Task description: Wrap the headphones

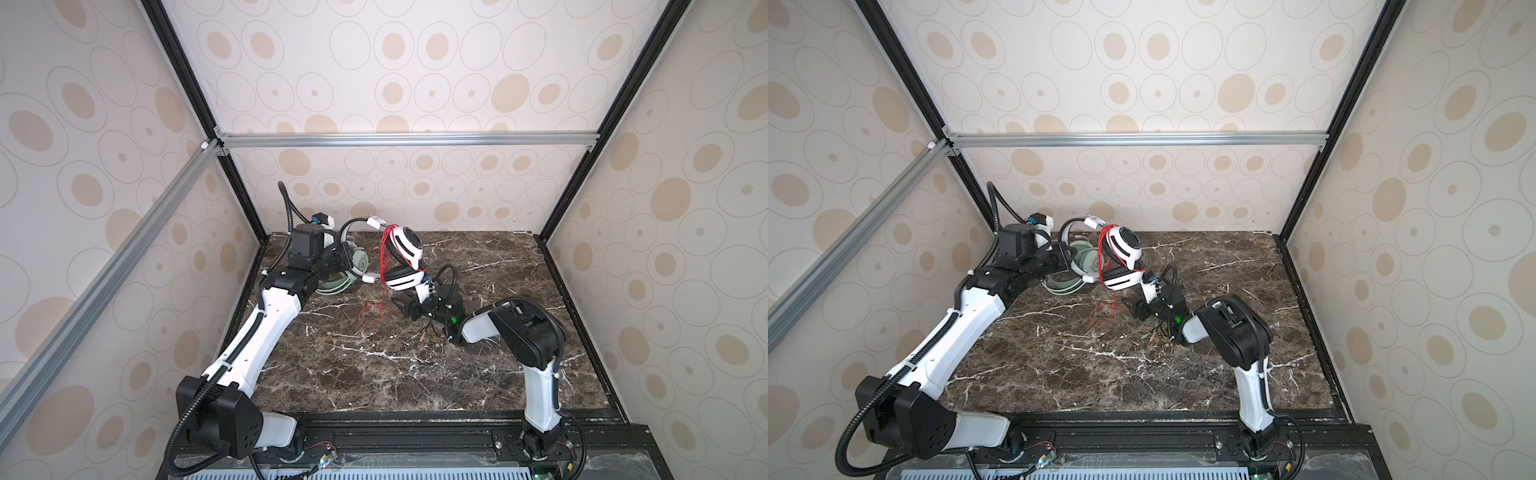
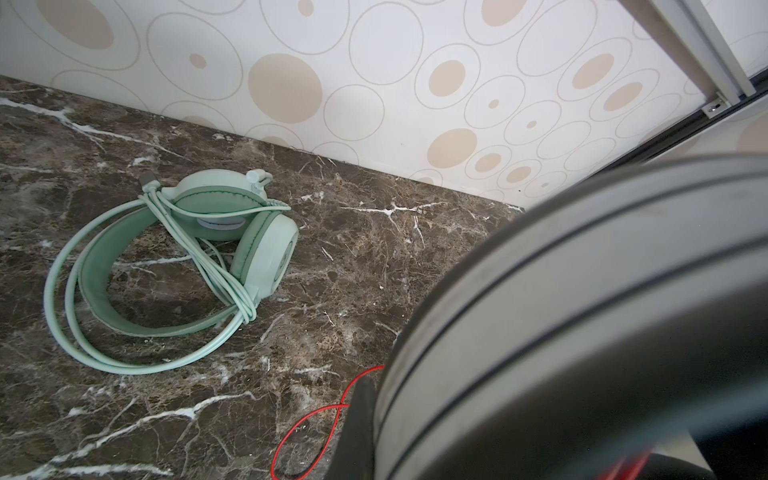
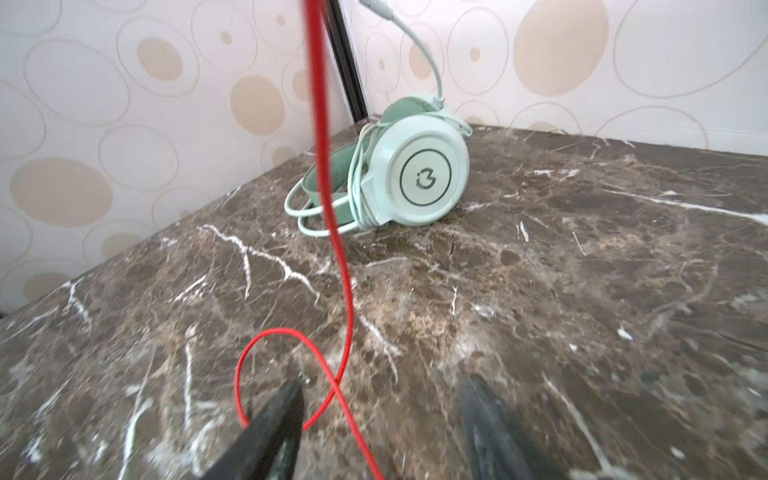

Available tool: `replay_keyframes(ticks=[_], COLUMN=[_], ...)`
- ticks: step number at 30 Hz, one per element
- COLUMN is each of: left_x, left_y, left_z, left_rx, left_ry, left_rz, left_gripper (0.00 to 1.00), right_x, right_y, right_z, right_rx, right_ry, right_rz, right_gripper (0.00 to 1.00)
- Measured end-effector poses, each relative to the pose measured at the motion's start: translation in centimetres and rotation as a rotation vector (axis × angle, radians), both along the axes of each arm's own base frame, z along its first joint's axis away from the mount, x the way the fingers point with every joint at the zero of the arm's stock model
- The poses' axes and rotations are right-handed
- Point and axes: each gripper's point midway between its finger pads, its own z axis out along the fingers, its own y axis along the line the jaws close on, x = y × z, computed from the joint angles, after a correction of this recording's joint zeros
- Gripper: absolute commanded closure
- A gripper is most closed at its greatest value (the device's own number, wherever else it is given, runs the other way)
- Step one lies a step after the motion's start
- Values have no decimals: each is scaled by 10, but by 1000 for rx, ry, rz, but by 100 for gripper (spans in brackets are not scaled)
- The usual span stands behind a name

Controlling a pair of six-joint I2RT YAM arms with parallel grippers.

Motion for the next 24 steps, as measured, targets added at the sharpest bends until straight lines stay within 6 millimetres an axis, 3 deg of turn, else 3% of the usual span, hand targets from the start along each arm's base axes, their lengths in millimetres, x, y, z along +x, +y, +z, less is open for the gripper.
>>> replay_keyframes(ticks=[4, 9, 12, 18, 24], left_x=[0, 0, 0, 0, 0], left_y=[0, 0, 0, 0, 0], left_z=[0, 0, 0, 0, 0], left_rx=[0, 0, 0, 0, 1], left_ry=[0, 0, 0, 0, 0], left_rz=[0, 1, 1, 1, 1], left_gripper=[100, 100, 100, 100, 100], right_x=[13, 25, 29, 34, 38], right_y=[10, 20, 24, 28, 38], right_z=[2, 42, 55, 47, 34], right_rx=[62, 159, 199, 224, 239], right_ry=[-36, -129, -154, -121, -80], right_rz=[4, 21, 30, 30, 36], right_gripper=[41, 42, 45, 52, 52])
